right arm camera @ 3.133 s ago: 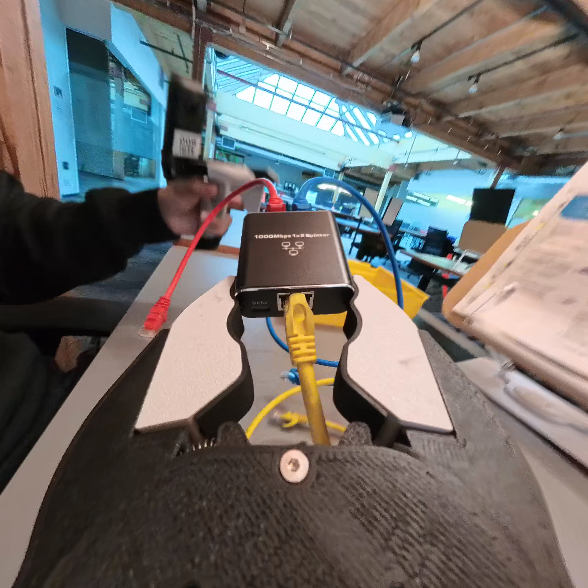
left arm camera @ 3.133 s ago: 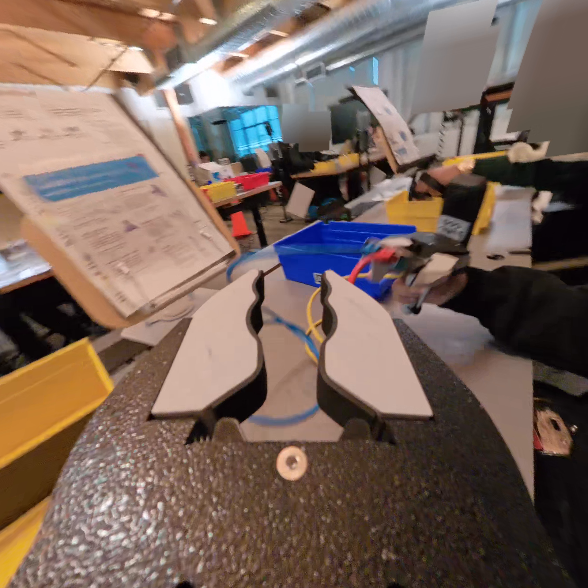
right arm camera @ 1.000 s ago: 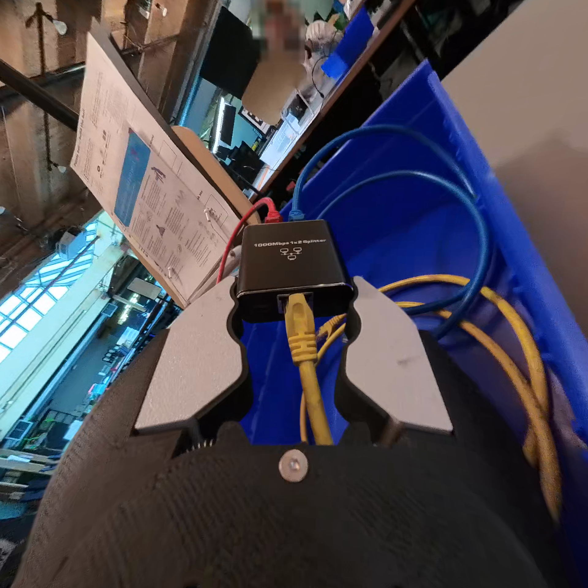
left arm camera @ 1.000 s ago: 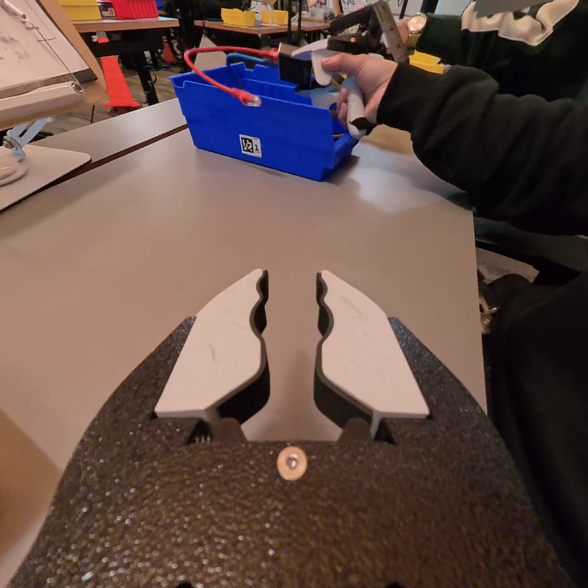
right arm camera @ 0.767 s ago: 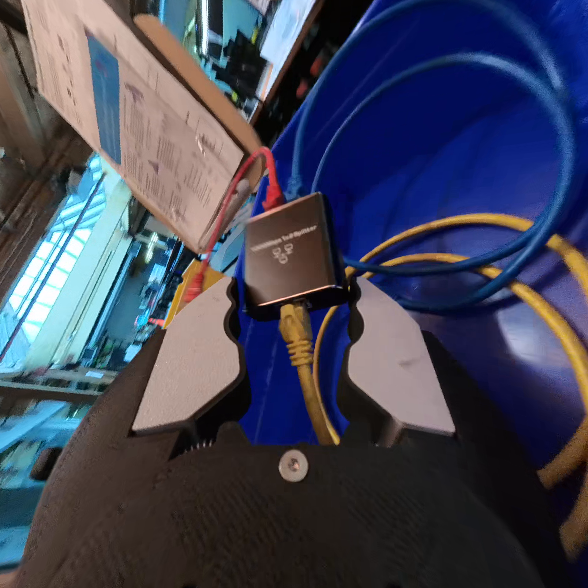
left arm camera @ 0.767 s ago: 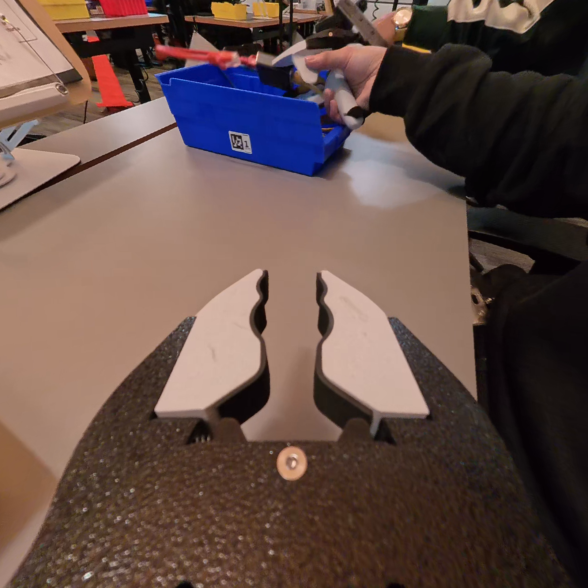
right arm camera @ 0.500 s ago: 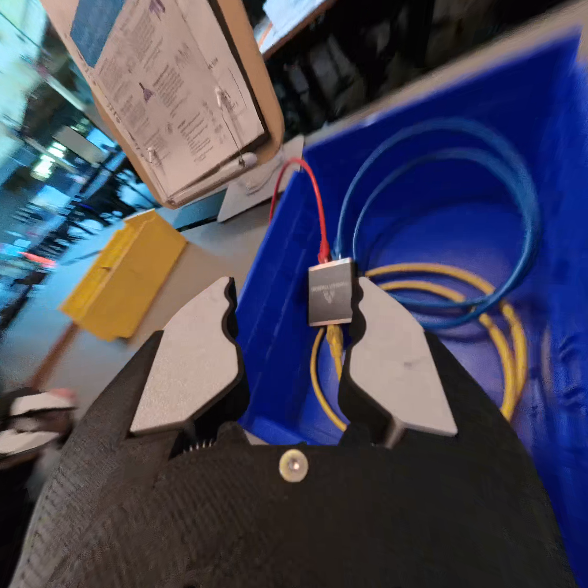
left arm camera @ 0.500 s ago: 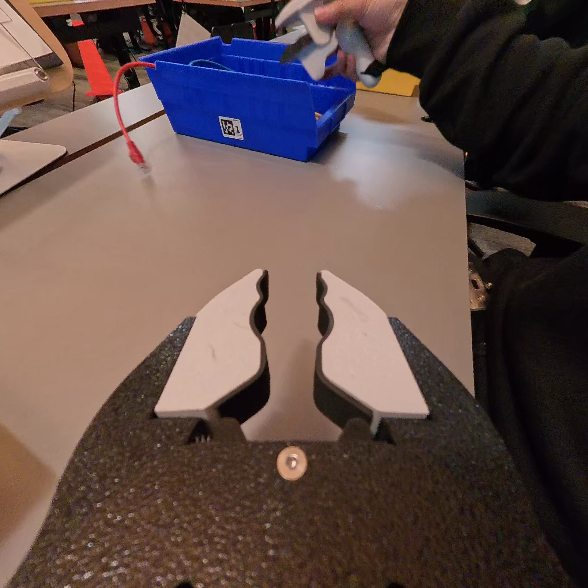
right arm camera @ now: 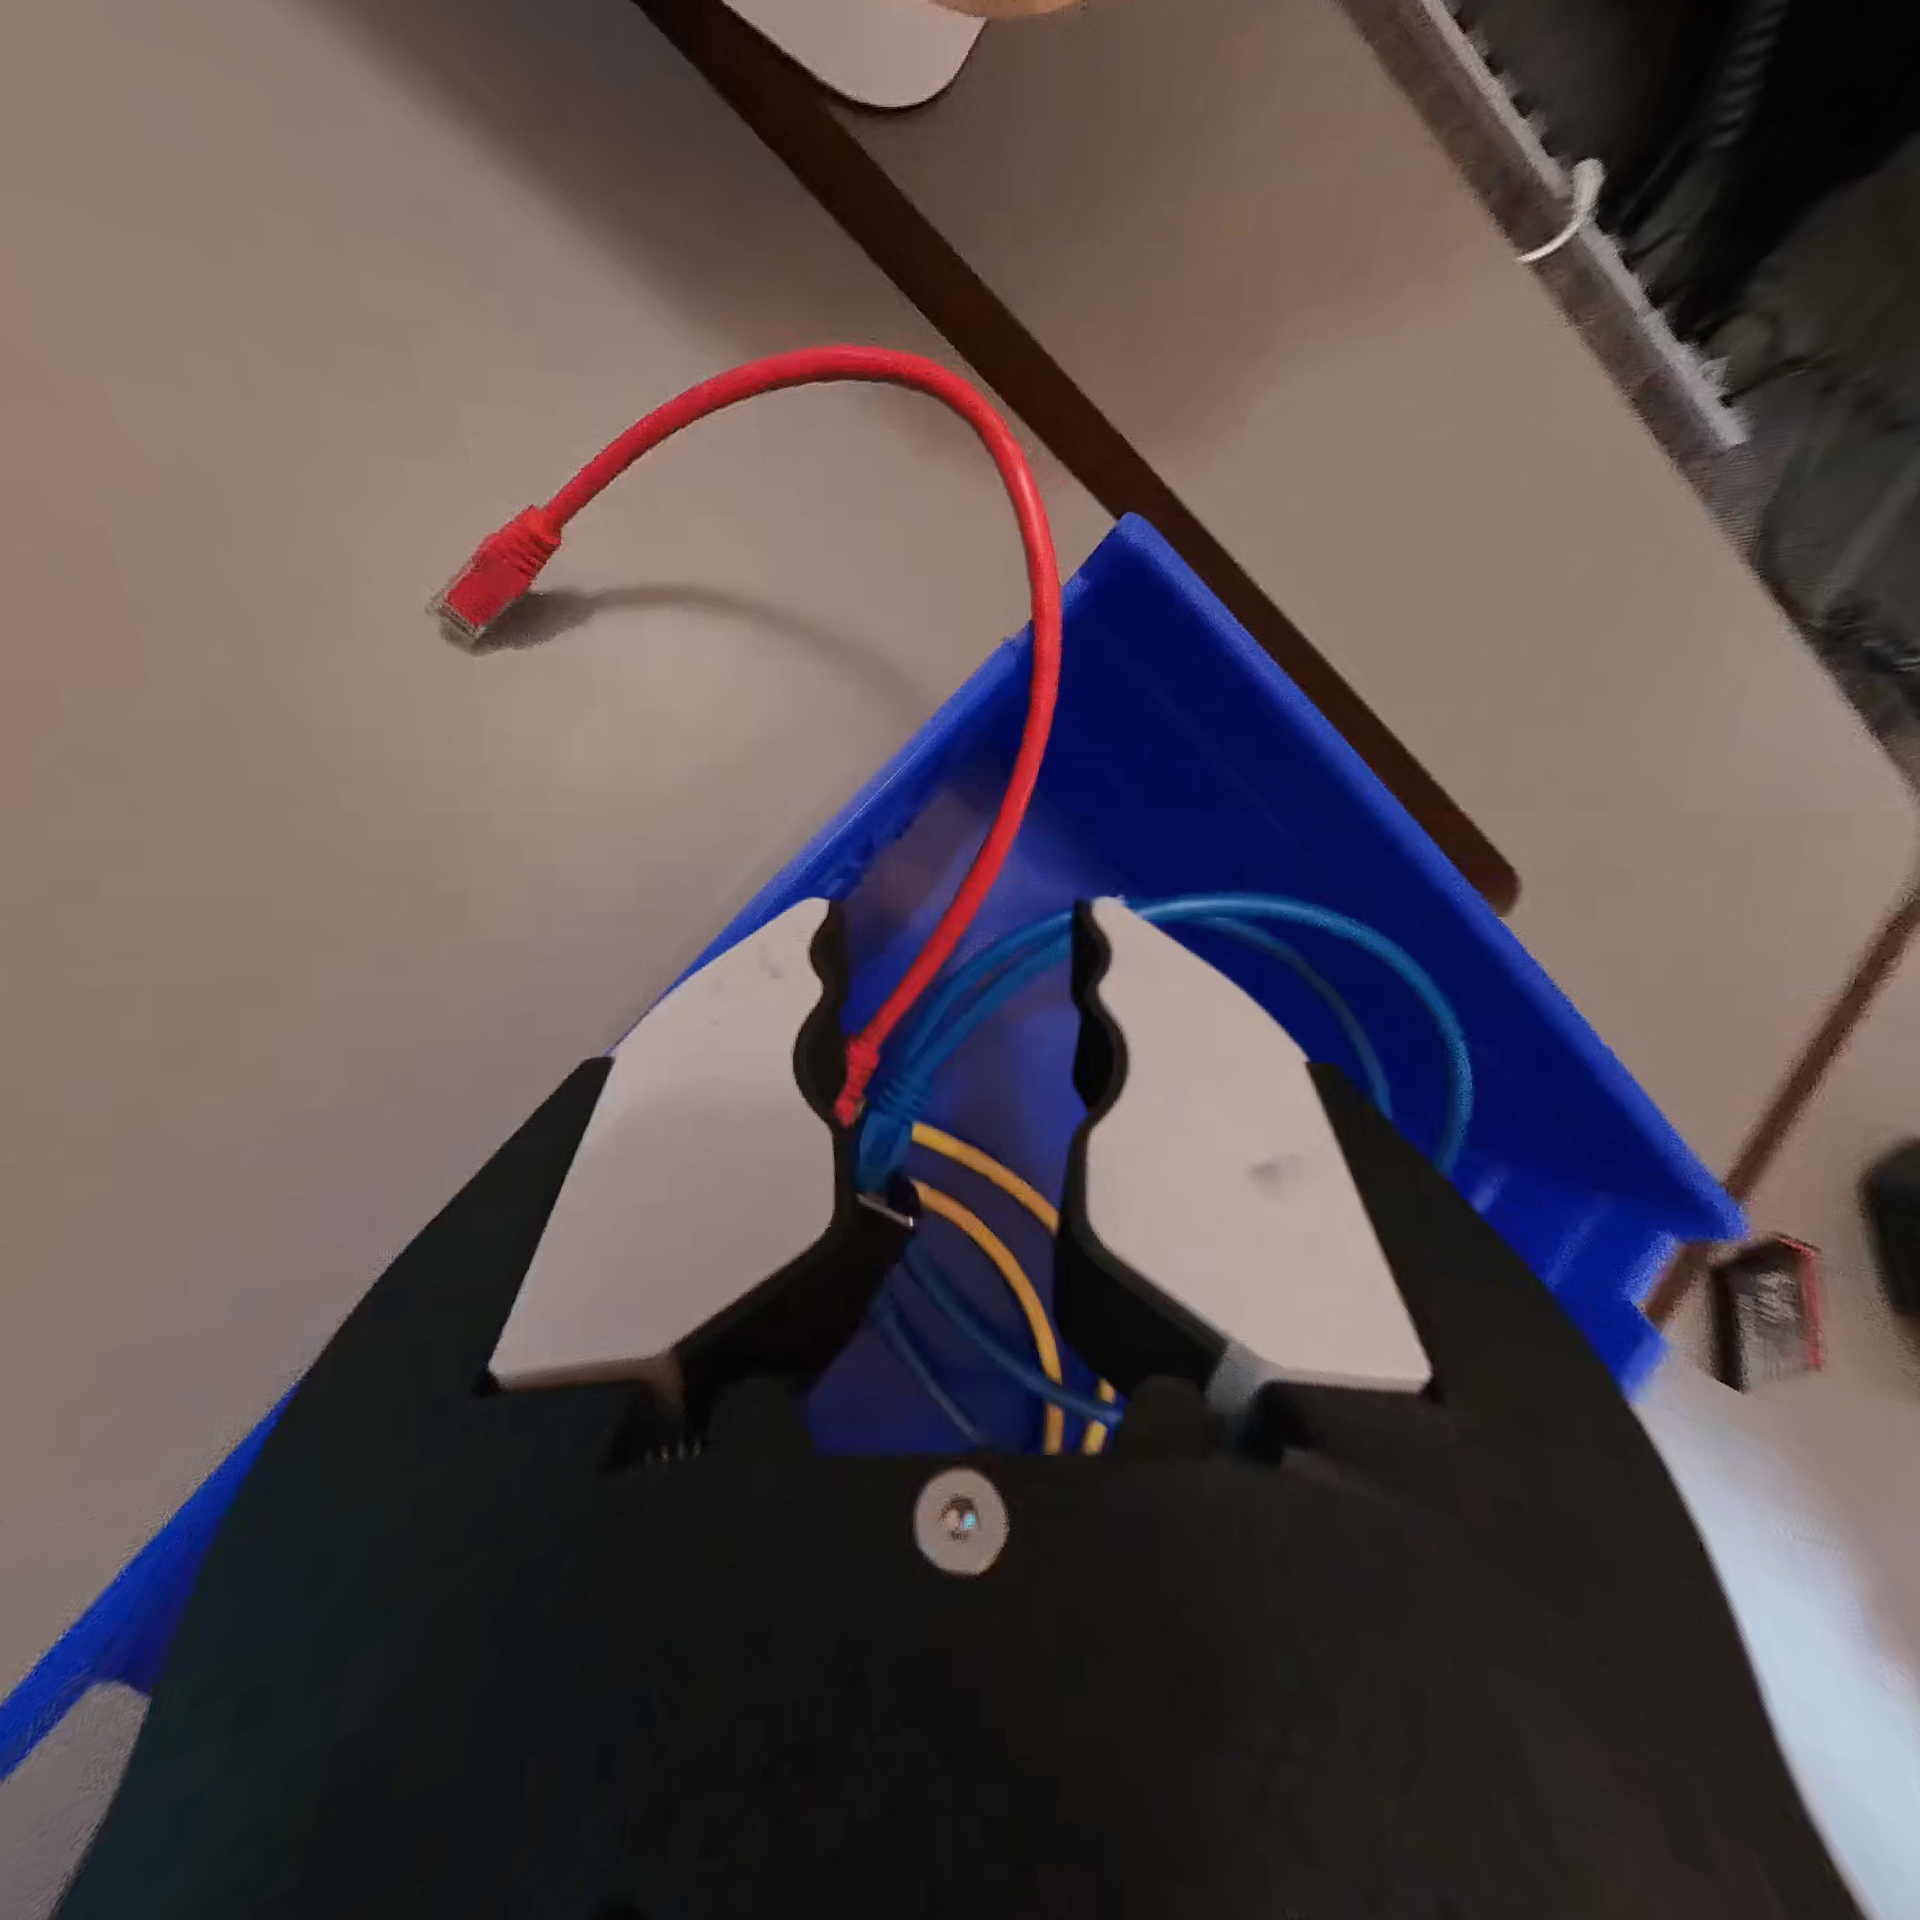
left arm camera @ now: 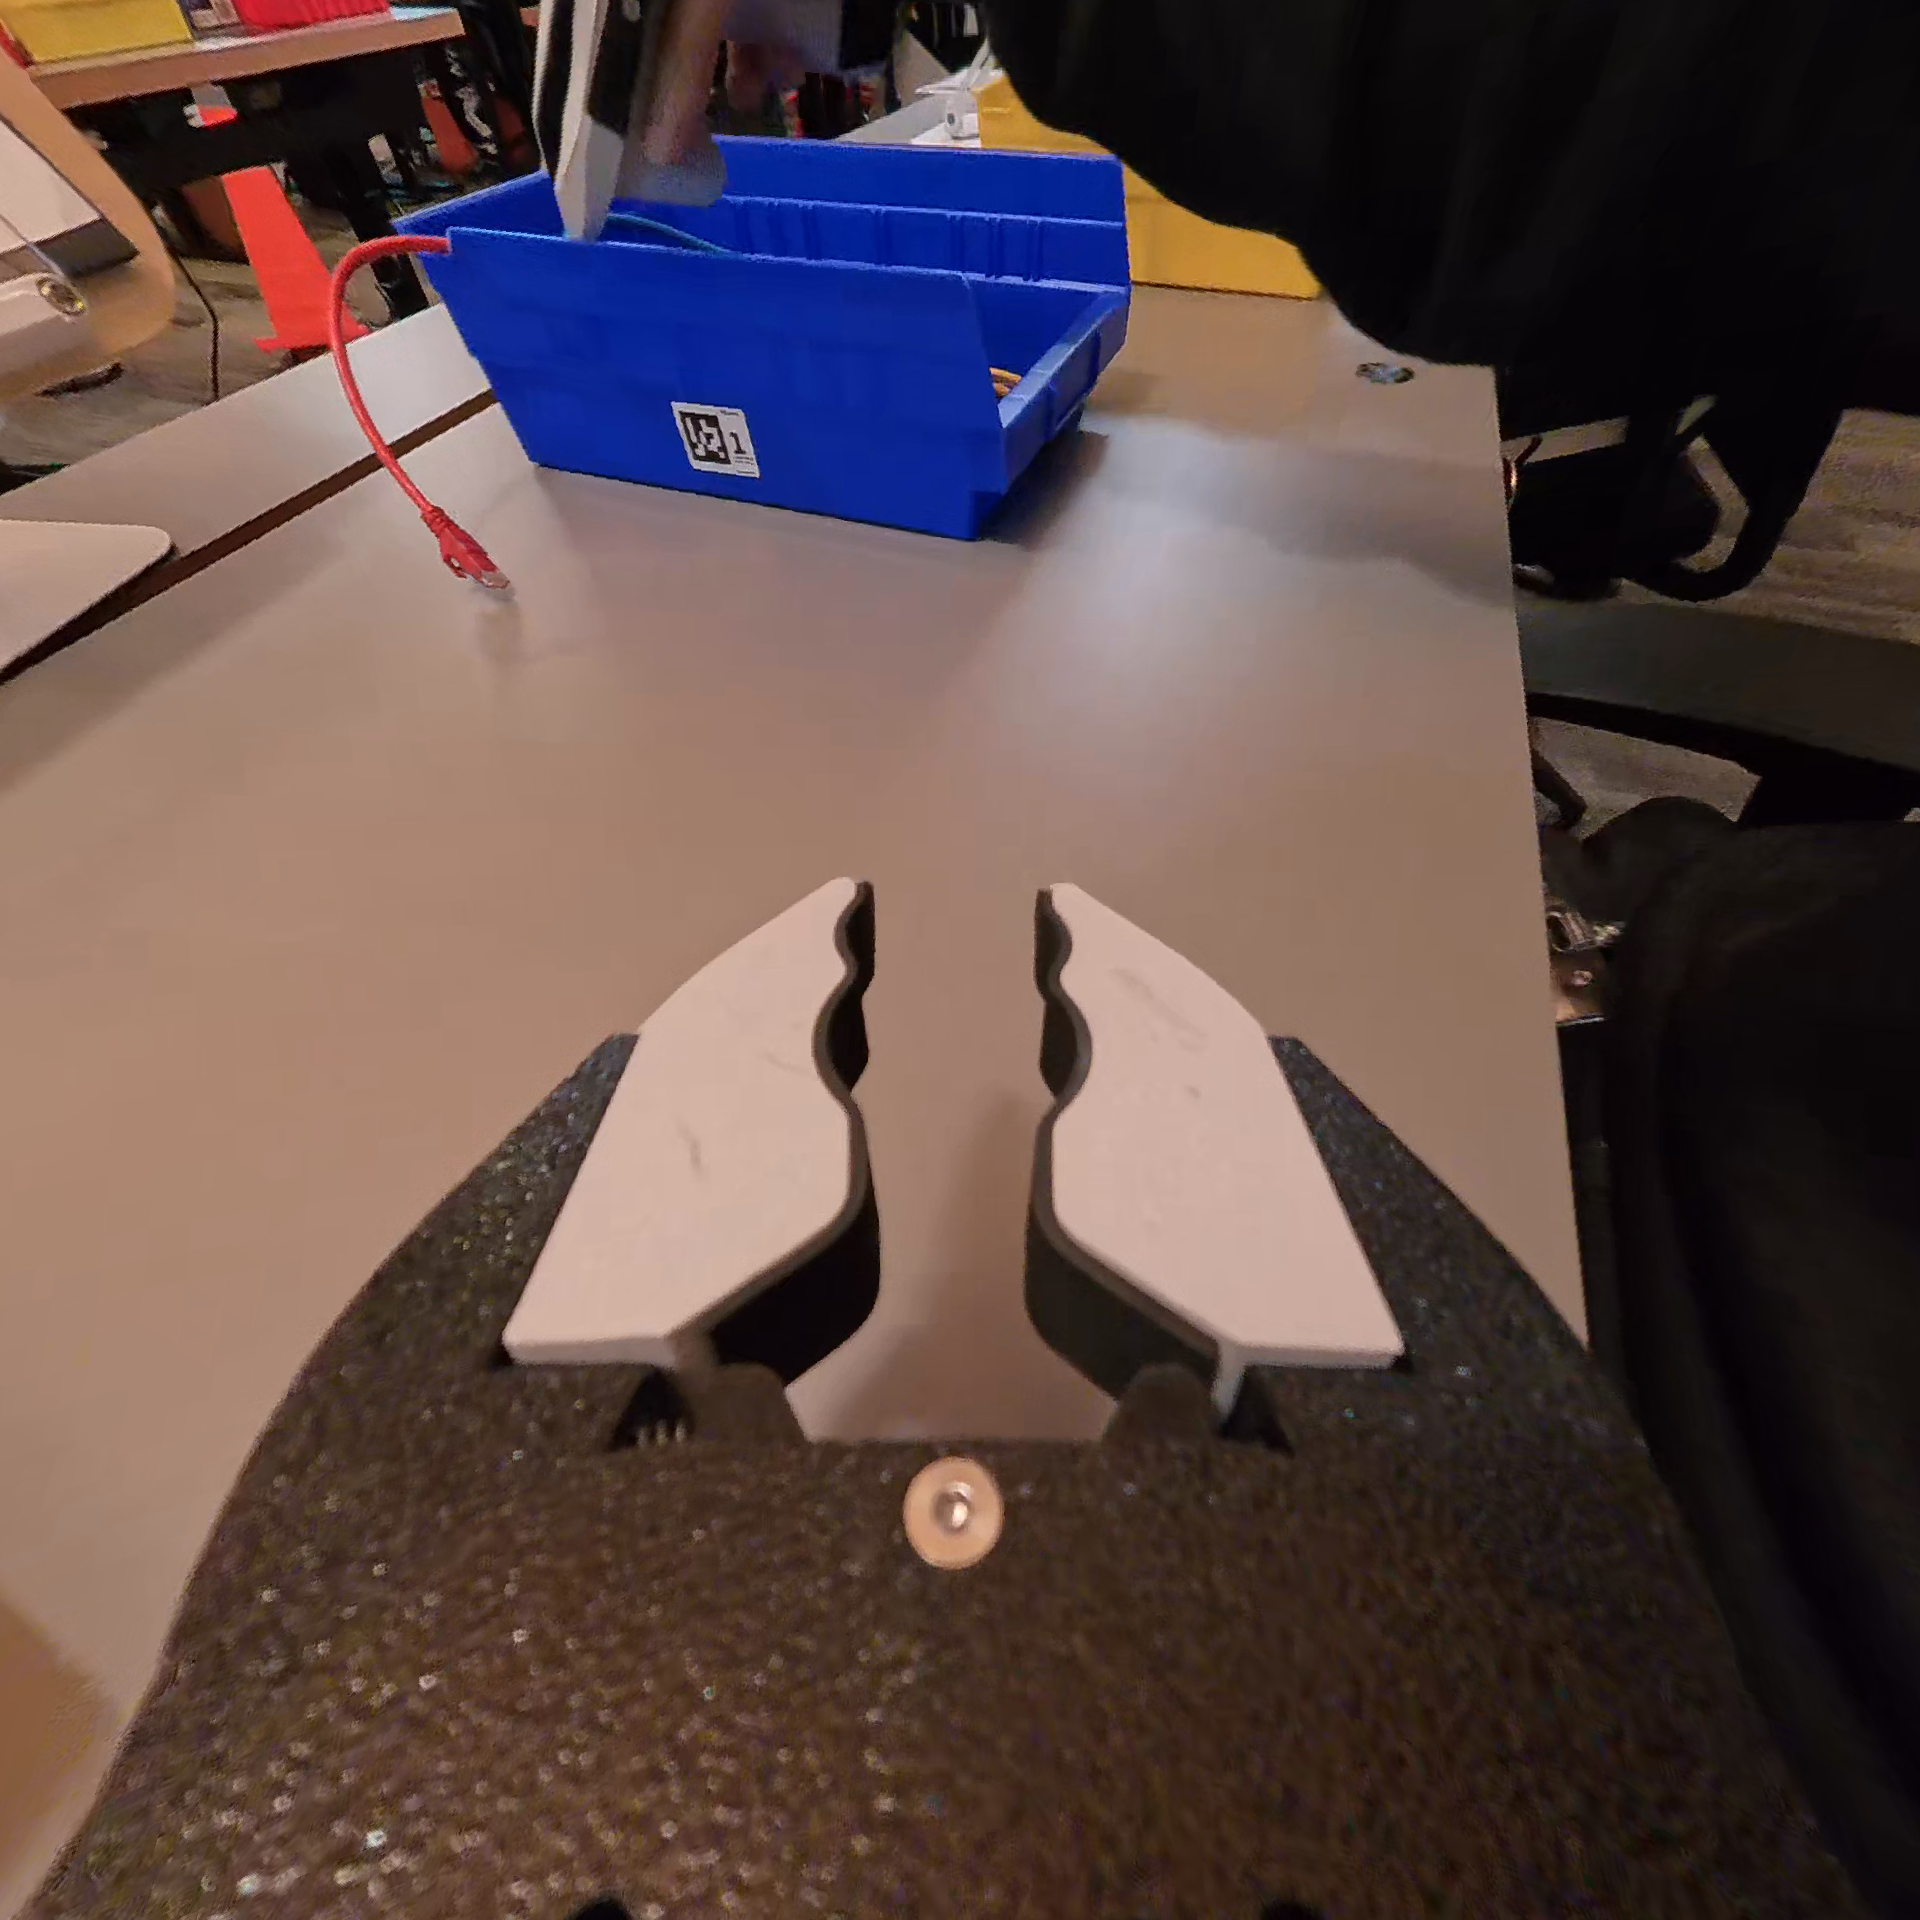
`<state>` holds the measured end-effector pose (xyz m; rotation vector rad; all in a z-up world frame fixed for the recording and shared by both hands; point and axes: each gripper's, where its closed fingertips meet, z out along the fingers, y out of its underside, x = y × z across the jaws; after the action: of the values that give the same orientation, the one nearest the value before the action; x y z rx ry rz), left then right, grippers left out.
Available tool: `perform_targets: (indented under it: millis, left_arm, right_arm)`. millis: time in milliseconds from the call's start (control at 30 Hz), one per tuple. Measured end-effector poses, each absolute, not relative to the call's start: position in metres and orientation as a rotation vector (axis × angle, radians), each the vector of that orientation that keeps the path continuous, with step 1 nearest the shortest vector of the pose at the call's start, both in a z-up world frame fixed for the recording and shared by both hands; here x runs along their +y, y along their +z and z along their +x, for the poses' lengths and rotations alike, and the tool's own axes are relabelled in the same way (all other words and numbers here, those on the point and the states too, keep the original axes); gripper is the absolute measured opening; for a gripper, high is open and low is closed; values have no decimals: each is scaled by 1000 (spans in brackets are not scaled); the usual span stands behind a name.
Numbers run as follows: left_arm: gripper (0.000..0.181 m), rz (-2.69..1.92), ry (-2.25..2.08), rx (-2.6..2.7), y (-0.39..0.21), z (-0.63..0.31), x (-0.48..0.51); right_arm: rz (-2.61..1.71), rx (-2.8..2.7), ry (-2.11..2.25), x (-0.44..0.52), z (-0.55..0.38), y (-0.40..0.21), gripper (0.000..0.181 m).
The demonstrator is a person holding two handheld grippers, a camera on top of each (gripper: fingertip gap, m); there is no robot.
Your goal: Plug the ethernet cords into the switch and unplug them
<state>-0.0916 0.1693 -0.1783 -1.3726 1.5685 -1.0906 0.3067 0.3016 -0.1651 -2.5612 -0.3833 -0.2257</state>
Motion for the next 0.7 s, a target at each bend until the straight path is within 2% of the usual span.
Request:
perform_targets:
  millis: [67,133,233,433,700]
  left_arm:
    - [28,-1387,-1124,1540,-179,-96,172]
    - [28,-1406,-1167,1511,-180,-99,174]
    - [28,-1436,-1217,1491,-186,-102,175]
    - [27,-1453,-1230,1486,-181,-112,172]
    - [27,-1508,-1161,1621,-166,-128,172]
  right_arm:
    - [-2591,-321,-196,306,314,-179,39]
    - [-2643,-350,-79,304,307,-198,24]
    - [-2591,-311,-30,307,307,-201,14]
    - [-2013,-10,83,287,316,-99,4]
    - [-1952,303,-532,207,395,-101,8]
